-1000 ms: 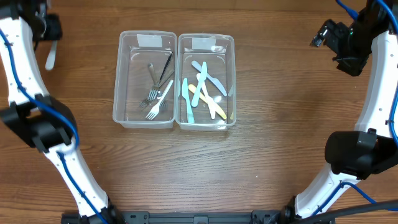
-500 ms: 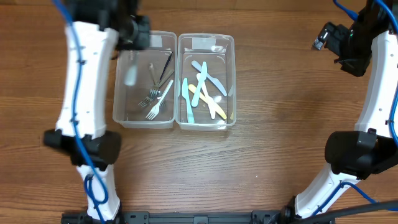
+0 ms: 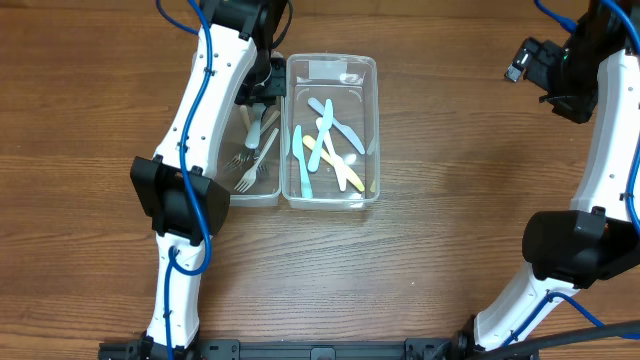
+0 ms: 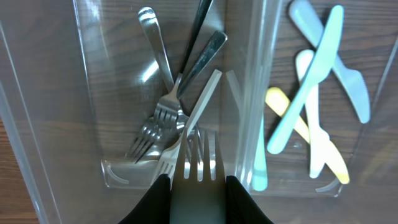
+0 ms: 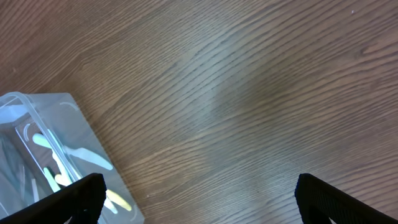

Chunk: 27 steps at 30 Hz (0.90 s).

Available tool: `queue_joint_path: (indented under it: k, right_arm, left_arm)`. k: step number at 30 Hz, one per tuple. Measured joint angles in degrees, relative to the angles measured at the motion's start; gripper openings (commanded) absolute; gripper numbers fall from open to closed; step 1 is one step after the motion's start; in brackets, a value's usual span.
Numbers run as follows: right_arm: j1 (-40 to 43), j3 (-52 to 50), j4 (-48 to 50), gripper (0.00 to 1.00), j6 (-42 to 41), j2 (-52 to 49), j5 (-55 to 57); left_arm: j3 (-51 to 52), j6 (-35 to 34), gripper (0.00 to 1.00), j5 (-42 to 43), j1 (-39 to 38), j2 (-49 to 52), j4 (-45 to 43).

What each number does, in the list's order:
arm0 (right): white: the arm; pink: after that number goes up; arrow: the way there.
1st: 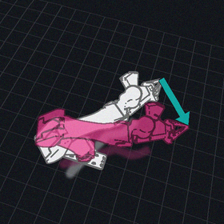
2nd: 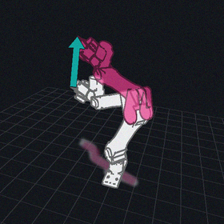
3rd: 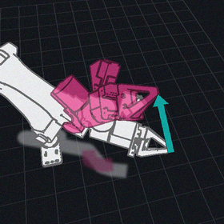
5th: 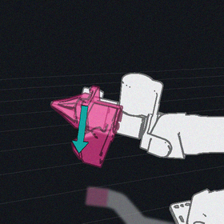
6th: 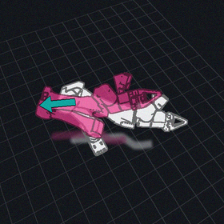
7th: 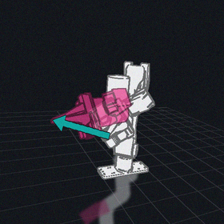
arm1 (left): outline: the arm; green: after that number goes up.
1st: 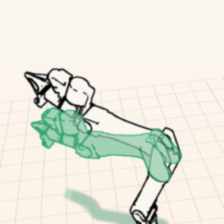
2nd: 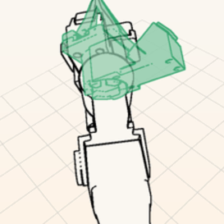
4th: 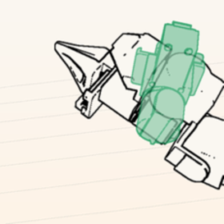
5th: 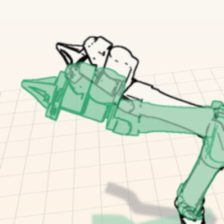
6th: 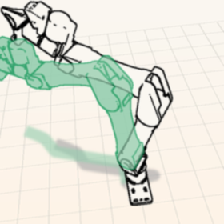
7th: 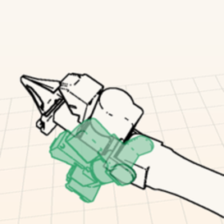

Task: Pack container
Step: 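Carry the white plastic fork into the left container and release, then raise the left gripper up and away from the left container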

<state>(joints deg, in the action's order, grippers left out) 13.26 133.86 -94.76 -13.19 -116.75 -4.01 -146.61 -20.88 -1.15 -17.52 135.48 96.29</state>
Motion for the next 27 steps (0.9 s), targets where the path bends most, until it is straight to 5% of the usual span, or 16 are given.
queue_joint_path:
  k: [10,20,27]
  right_arm:
    - [1.4,0.0,-0.3,1.0,0.2,0.0,0.0]
    - [1.4,0.0,-0.3,1.0,0.2,0.0,0.0]
    - [1.4,0.0,-0.3,1.0,0.2,0.0,0.0]
  left_arm:
    - [0.9,0.0,0.04,-0.1,0.1,0.8,0.0]
    - [19.6,0.3,0.04,0.0,1.8,2.0,-9.8]
    - [27.9,0.5,0.25,0.3,1.8,2.3,-14.1]
